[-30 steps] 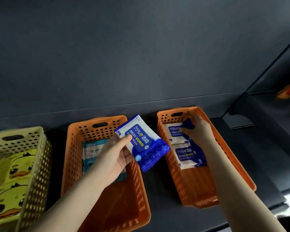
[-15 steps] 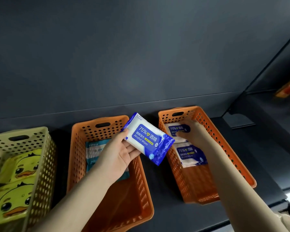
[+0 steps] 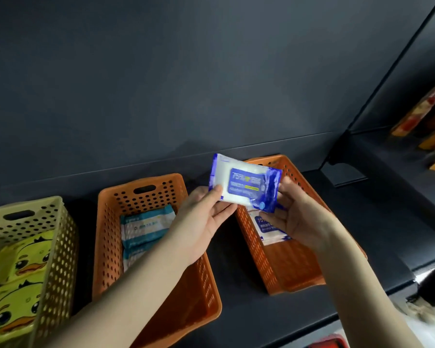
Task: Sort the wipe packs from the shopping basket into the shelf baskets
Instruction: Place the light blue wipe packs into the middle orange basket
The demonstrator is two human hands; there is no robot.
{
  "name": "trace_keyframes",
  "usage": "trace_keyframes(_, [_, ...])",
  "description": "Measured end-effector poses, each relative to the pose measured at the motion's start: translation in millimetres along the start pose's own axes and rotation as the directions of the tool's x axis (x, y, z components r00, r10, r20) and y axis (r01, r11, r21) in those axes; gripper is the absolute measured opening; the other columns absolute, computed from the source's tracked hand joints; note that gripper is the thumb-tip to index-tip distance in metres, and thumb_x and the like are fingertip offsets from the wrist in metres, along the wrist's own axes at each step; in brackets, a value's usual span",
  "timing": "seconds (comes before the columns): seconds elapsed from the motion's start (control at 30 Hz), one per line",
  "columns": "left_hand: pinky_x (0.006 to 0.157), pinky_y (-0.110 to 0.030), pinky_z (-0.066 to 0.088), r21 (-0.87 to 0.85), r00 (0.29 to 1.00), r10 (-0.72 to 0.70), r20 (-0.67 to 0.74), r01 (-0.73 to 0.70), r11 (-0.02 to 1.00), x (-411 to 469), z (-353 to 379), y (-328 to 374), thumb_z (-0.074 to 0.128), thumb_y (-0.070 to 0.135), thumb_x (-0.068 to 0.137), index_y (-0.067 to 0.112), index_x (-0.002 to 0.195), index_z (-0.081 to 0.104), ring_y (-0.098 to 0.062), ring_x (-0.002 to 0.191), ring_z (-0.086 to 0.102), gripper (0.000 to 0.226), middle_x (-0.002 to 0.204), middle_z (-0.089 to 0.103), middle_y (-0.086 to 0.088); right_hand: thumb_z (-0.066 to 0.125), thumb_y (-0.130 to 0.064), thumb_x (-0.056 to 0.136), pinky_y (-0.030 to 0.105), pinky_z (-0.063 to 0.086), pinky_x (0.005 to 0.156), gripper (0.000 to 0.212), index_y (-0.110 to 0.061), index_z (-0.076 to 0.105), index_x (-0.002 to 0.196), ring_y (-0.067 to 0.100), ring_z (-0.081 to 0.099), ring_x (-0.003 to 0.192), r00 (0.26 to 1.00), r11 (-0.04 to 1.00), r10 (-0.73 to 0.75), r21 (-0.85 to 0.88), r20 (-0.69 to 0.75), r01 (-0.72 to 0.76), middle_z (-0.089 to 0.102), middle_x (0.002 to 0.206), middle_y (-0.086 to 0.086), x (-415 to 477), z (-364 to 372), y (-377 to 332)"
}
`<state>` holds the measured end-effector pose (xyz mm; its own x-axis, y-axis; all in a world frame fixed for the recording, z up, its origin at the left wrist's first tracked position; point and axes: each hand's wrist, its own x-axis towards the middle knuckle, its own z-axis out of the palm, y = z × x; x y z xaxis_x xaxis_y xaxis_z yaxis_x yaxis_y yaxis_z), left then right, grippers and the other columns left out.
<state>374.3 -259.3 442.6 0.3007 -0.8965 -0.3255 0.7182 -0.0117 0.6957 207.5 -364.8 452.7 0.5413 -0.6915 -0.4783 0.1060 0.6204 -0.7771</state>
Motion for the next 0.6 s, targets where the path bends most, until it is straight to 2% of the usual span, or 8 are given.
trace_keyframes(0.1, [0.094, -0.033, 0.053, 0.353, 0.998, -0.068, 0.016, 0.058, 0.934, 4, 7, -10, 0.057, 0.014, 0.095, 0.006, 0.103, 0.059, -0.016, 0.100, 0.070, 0.012, 0.108, 0.071, -0.009, 0.073, -0.020, 0.076, 0.035, 0.061, 0.068, 0.041, -0.009, 0.062, 0.113, 0.025, 0.073, 0.089, 0.990, 0.993, -0.062, -0.112, -0.129, 0.048, 0.074, 0.104, 0.012, -2, -11, -2])
trace_keyframes(0.17, [0.097, -0.035, 0.052, 0.629, 0.998, -0.033, -0.060, 0.064, 0.775, 11, 6, -20, 0.062, 0.023, 0.093, 0.017, 0.109, 0.059, -0.009, 0.101, 0.065, 0.018, 0.113, 0.067, 0.000, 0.076, -0.018, 0.074, 0.034, 0.060, 0.068, 0.040, -0.012, 0.062, 0.111, 0.023, 0.073, 0.088, 0.965, 0.964, -0.163, -0.244, -0.206, 0.111, 0.074, 0.099, 0.008, -3, -21, -11])
trace_keyframes(0.2, [0.099, -0.038, 0.050, 0.688, 0.995, -0.004, -0.104, 0.074, 0.721, 14, 5, -25, 0.065, 0.027, 0.090, 0.022, 0.113, 0.057, -0.007, 0.103, 0.060, 0.024, 0.118, 0.062, 0.005, 0.075, -0.017, 0.076, 0.033, 0.060, 0.067, 0.037, -0.011, 0.062, 0.111, 0.022, 0.073, 0.086, 0.945, 0.929, -0.234, -0.338, -0.227, 0.148, 0.073, 0.099, 0.008, -4, -27, -17])
trace_keyframes(0.27, [0.104, -0.043, 0.044, 0.679, 0.986, -0.013, -0.165, 0.124, 0.724, 18, 5, -30, 0.068, 0.029, 0.087, 0.028, 0.128, 0.048, -0.009, 0.110, 0.052, 0.046, 0.133, 0.052, 0.004, 0.071, -0.008, 0.082, 0.026, 0.060, 0.060, 0.028, -0.011, 0.059, 0.107, 0.019, 0.070, 0.081, 0.905, 0.833, -0.356, -0.518, -0.233, 0.194, 0.069, 0.097, 0.006, -5, -37, -27])
trace_keyframes(0.33, [0.107, -0.043, 0.042, 0.647, 0.982, -0.068, -0.174, 0.166, 0.744, 21, 7, -32, 0.068, 0.028, 0.088, 0.029, 0.144, 0.034, -0.014, 0.118, 0.048, 0.065, 0.146, 0.042, -0.001, 0.069, -0.004, 0.084, 0.019, 0.056, 0.052, 0.025, -0.014, 0.058, 0.105, 0.012, 0.066, 0.076, 0.888, 0.704, -0.412, -0.690, -0.205, 0.168, 0.066, 0.093, 0.003, -1, -46, -32])
trace_keyframes(0.43, [0.108, -0.044, 0.040, 0.626, 0.983, -0.123, -0.137, 0.182, 0.758, 28, 8, -37, 0.064, 0.024, 0.091, 0.034, 0.151, 0.018, -0.019, 0.133, 0.042, 0.076, 0.154, 0.032, 0.001, 0.071, -0.012, 0.084, 0.016, 0.051, 0.048, 0.026, -0.019, 0.057, 0.105, 0.006, 0.064, 0.072, 0.928, 0.498, -0.341, -0.866, -0.150, 0.043, 0.065, 0.090, -0.003, 11, -52, -29])
trace_keyframes(0.5, [0.107, -0.046, 0.040, 0.630, 0.980, -0.157, -0.123, 0.199, 0.751, 31, 7, -41, 0.061, 0.023, 0.094, 0.038, 0.151, 0.016, -0.020, 0.133, 0.043, 0.074, 0.151, 0.037, 0.003, 0.072, -0.020, 0.084, 0.021, 0.052, 0.056, 0.030, -0.019, 0.058, 0.110, 0.008, 0.066, 0.076, 0.951, 0.461, -0.268, -0.887, -0.154, -0.014, 0.067, 0.094, -0.004, 19, -53, -20])
trace_keyframes(0.6, [0.101, -0.042, 0.044, 0.654, 0.978, -0.185, -0.100, 0.204, 0.729, 33, 4, -42, 0.058, 0.025, 0.095, 0.042, 0.149, 0.022, -0.017, 0.129, 0.046, 0.068, 0.146, 0.043, 0.007, 0.071, -0.024, 0.085, 0.029, 0.056, 0.068, 0.048, -0.016, 0.052, 0.128, 0.015, 0.068, 0.088, 0.955, 0.456, -0.238, -0.889, -0.174, -0.048, 0.067, 0.113, 0.005, 28, -53, -1])
